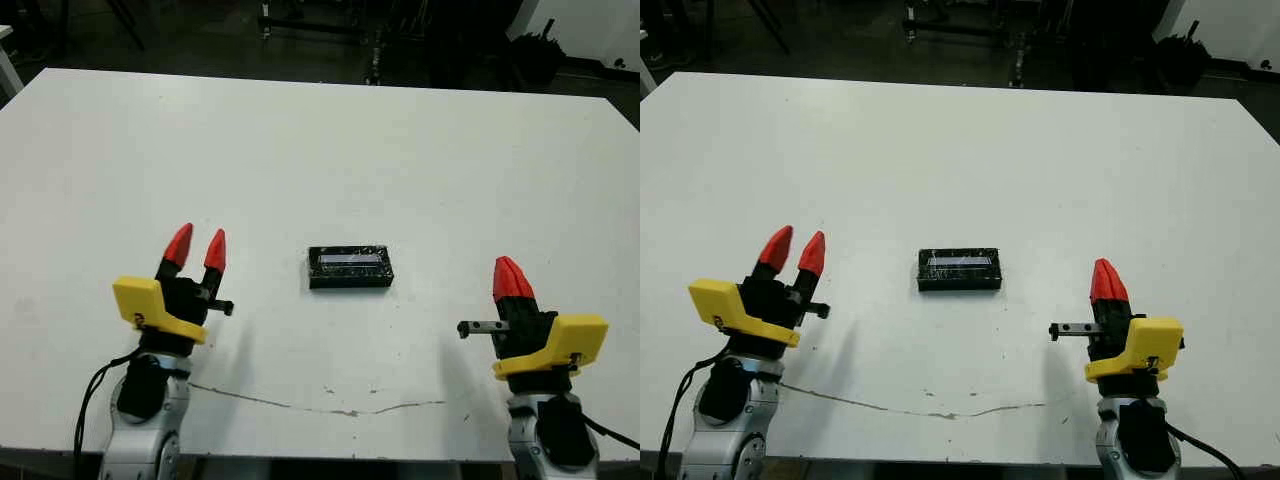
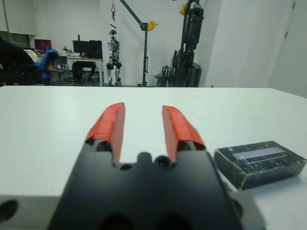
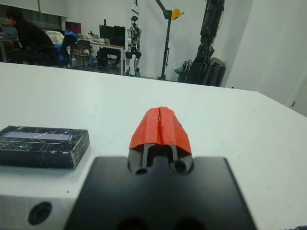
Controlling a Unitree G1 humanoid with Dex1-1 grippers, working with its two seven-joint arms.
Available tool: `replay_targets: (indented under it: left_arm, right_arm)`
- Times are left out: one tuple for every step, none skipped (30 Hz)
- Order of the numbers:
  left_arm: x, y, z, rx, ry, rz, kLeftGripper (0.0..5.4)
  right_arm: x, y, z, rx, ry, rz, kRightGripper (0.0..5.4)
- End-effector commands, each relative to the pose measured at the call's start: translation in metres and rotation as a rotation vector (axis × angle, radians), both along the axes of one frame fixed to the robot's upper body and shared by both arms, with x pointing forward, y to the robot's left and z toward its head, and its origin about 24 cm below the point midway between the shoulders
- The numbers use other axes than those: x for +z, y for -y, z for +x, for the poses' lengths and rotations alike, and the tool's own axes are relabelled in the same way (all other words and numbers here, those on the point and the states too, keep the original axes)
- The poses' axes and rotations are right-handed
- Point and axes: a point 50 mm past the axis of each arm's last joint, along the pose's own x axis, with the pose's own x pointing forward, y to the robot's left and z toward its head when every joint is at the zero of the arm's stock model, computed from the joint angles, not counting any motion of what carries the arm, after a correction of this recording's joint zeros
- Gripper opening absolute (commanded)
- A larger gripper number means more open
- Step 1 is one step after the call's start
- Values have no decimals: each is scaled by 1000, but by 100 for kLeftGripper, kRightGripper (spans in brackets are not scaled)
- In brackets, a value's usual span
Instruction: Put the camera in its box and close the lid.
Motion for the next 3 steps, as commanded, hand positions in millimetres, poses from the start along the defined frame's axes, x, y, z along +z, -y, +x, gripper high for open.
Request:
replay_targets:
  left_arm:
    - [-1,-1,2,-1,-13,25,102]
    - [0,-1,2,-2,-11,28,91]
    - [0,-1,3,0,-8,31,72]
  right_arm:
    - [-2,2,-1,4,-5,-5,0]
    - [-1,2,-1,5,-5,-5,0]
    - [-1,2,-1,6,-4,-5,0]
